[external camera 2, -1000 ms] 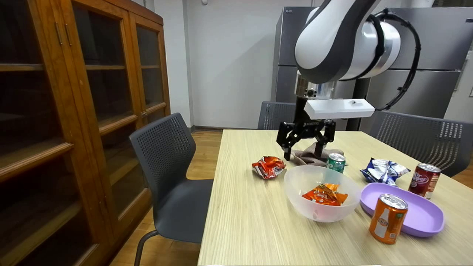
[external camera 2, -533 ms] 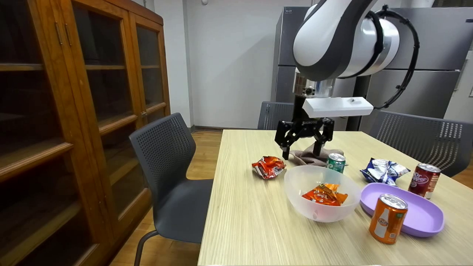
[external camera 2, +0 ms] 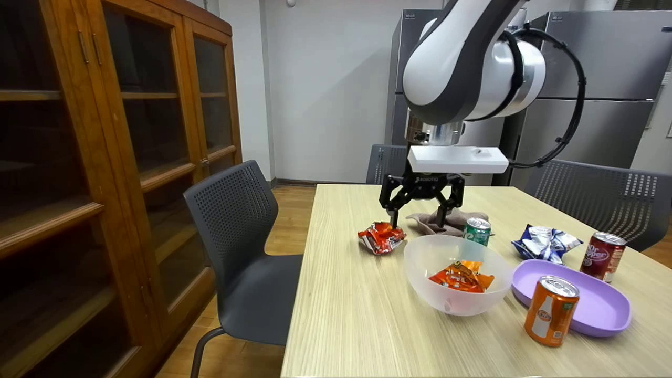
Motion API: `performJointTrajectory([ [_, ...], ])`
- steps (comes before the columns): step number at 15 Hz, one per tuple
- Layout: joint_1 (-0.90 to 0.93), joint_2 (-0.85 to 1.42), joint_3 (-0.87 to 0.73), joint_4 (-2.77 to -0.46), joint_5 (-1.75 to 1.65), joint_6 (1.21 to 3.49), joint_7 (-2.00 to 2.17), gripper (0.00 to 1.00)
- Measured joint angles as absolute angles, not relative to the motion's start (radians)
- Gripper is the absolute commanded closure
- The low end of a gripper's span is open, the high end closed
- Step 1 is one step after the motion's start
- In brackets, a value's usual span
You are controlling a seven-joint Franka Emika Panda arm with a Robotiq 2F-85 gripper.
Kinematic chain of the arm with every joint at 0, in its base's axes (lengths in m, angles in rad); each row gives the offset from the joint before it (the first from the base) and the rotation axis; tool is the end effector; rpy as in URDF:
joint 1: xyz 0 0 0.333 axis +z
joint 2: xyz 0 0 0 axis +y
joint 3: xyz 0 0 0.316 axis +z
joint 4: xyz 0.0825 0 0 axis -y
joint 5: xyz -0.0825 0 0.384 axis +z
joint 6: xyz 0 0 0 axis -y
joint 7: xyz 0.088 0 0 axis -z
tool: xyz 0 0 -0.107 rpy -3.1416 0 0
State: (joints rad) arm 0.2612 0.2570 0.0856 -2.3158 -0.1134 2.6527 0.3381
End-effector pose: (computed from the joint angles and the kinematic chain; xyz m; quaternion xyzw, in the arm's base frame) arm 0.4997 0.1845 0.2394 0.9977 0.0514 0.0444 0.0031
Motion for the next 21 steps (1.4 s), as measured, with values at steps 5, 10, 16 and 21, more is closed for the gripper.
performJointTrajectory([
  [5, 0.321, 0.349, 0.045, -2.22, -0.128, 2.668, 0.528, 0.0],
  [10, 0.382, 0.439, -0.018, -2.112, -0.131, 2.676, 0.67, 0.0],
  [16, 0.407, 0.552, -0.051, -1.973, -0.131, 2.676, 0.785, 0.0],
  [21, 0.426, 0.649, -0.073, -1.857, -0.13, 2.676, 0.859, 0.0],
])
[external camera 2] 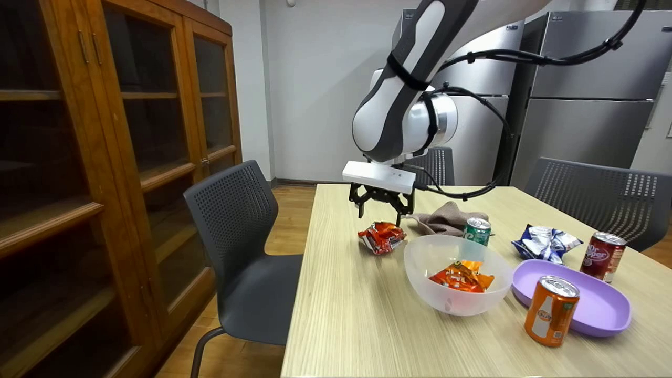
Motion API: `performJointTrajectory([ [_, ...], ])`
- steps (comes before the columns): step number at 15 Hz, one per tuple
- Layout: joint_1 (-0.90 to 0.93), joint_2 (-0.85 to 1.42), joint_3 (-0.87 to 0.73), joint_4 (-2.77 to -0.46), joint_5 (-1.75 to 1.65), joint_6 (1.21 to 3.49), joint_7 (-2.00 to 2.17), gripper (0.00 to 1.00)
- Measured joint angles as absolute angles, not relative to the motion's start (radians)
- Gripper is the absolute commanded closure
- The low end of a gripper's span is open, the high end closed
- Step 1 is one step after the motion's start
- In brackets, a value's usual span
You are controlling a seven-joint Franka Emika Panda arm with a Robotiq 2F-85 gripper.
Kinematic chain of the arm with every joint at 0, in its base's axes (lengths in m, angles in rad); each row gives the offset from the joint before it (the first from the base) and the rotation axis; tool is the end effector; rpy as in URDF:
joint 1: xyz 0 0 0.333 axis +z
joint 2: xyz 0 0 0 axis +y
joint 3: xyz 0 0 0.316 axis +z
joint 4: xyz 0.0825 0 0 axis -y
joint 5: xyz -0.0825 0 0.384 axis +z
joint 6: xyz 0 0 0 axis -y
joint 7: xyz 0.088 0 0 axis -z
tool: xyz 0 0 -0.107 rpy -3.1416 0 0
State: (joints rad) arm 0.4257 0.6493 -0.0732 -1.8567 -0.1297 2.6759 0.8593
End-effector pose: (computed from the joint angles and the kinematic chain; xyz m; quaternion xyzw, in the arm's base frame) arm 0.6131 0.2332 0.1849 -0.9773 0.1865 -0.1009 0.0027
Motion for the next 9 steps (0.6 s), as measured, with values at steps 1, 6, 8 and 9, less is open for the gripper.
performJointTrajectory([
  [1, 0.427, 0.669, -0.076, -1.834, -0.129, 2.676, 0.869, 0.0],
  [6, 0.427, 0.756, -0.086, -1.728, -0.12, 2.675, 0.902, 0.0],
  [8, 0.427, 0.784, -0.09, -1.691, -0.114, 2.674, 0.905, 0.0],
  [9, 0.427, 0.797, -0.092, -1.674, -0.111, 2.673, 0.905, 0.0],
])
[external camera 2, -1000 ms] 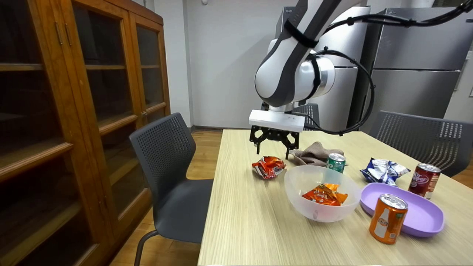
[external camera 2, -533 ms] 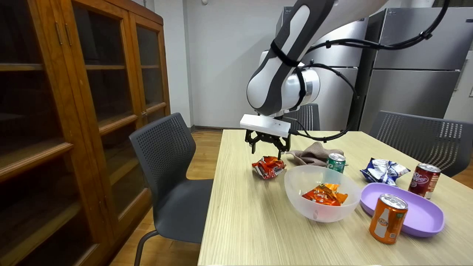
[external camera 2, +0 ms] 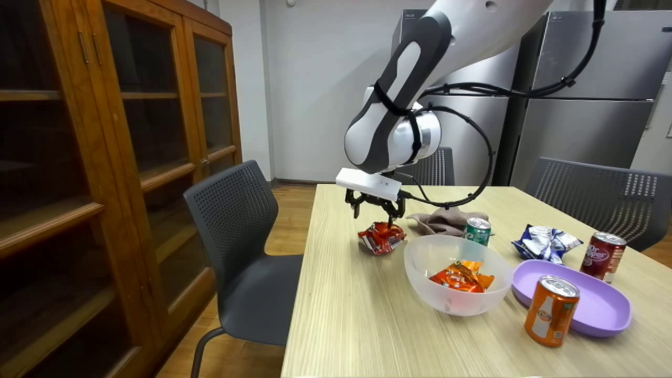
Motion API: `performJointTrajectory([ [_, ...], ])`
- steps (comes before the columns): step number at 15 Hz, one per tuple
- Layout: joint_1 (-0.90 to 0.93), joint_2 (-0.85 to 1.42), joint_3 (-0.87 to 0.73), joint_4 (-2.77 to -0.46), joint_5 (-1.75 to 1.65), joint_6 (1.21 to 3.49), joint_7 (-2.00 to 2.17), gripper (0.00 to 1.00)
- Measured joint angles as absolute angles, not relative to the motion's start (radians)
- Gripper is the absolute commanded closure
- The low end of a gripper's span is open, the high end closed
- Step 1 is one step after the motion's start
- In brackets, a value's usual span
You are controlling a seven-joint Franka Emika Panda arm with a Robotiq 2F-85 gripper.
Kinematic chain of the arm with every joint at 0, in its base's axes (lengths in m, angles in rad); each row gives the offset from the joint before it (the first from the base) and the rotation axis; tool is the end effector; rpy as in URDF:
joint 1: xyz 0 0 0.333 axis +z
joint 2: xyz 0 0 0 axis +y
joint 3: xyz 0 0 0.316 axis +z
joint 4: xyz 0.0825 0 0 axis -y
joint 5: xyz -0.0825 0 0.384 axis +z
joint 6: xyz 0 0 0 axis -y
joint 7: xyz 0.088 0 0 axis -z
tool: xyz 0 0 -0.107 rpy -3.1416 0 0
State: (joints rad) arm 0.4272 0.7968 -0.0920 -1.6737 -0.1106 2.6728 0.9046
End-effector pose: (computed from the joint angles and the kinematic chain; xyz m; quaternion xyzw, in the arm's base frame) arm 0.6526 0.2391 0.1598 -0.9689 0.2174 -0.1178 0.0090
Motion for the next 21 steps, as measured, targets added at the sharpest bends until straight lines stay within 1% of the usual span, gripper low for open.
performJointTrajectory([
  [1, 0.427, 0.81, -0.093, -1.656, -0.108, 2.672, 0.905, 0.0],
  [2, 0.427, 0.822, -0.094, -1.64, -0.105, 2.671, 0.905, 0.25],
  [3, 0.427, 0.834, -0.095, -1.626, -0.104, 2.67, 0.905, 0.28],
  [4, 0.427, 0.845, -0.095, -1.61, -0.103, 2.668, 0.905, 0.34],
  [5, 0.427, 0.856, -0.096, -1.597, -0.102, 2.666, 0.905, 0.44],
  [9, 0.427, 0.881, -0.099, -1.559, -0.098, 2.661, 0.905, 0.73],
  [11, 0.427, 0.886, -0.101, -1.55, -0.098, 2.66, 0.905, 0.9],
  [12, 0.427, 0.888, -0.102, -1.547, -0.098, 2.66, 0.905, 0.97],
  [13, 0.427, 0.888, -0.103, -1.546, -0.098, 2.66, 0.905, 1.0],
  [21, 0.429, 0.887, -0.105, -1.545, -0.098, 2.662, 0.905, 1.0],
])
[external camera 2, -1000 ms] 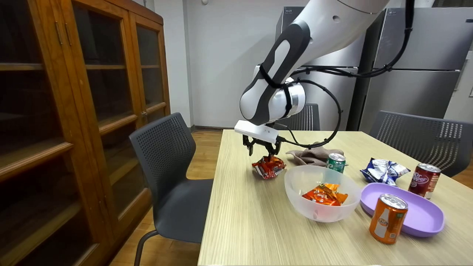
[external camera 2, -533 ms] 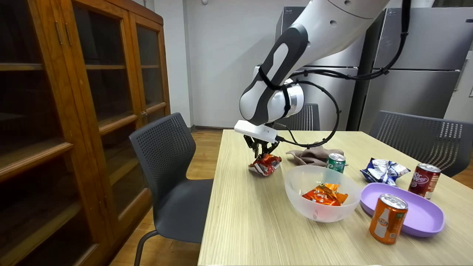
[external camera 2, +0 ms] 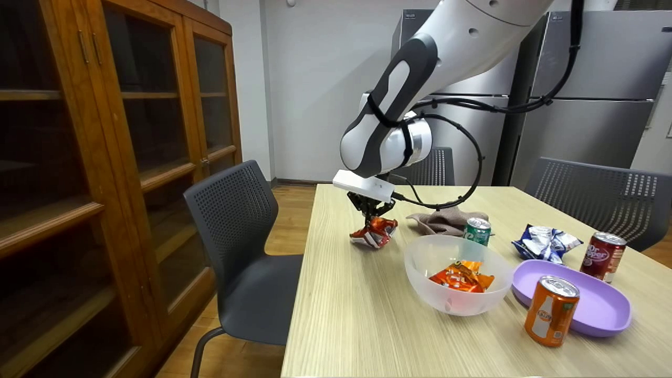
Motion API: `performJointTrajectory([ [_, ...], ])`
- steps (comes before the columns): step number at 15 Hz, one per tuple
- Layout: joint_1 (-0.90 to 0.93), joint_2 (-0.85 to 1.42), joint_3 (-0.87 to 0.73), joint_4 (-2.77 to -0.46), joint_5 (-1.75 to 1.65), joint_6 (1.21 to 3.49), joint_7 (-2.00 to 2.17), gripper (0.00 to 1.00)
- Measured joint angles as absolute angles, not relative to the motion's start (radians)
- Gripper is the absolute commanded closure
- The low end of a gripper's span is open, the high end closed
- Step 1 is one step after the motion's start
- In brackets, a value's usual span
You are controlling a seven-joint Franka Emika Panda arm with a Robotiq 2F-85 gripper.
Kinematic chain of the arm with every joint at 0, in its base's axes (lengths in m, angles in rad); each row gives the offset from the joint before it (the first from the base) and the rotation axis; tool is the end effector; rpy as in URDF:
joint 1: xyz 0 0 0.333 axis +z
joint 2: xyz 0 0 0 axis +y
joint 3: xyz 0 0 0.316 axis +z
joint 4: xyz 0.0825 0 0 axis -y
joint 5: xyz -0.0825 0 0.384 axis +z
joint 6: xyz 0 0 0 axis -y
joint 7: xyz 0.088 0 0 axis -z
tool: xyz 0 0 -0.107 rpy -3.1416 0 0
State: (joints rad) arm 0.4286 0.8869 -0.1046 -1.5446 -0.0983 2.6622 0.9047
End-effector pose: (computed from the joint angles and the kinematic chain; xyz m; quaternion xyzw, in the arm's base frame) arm 0.6780 0.2441 0.1495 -0.9660 0.2215 -0.1324 0.0132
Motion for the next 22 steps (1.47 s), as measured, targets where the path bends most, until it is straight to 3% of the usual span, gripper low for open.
performJointTrajectory([
  [7, 0.437, 0.804, -0.104, -1.604, -0.098, 2.686, 0.905, 1.0],
  [22, 0.423, 0.341, -0.11, -2.157, -0.136, 2.732, 0.902, 1.0],
])
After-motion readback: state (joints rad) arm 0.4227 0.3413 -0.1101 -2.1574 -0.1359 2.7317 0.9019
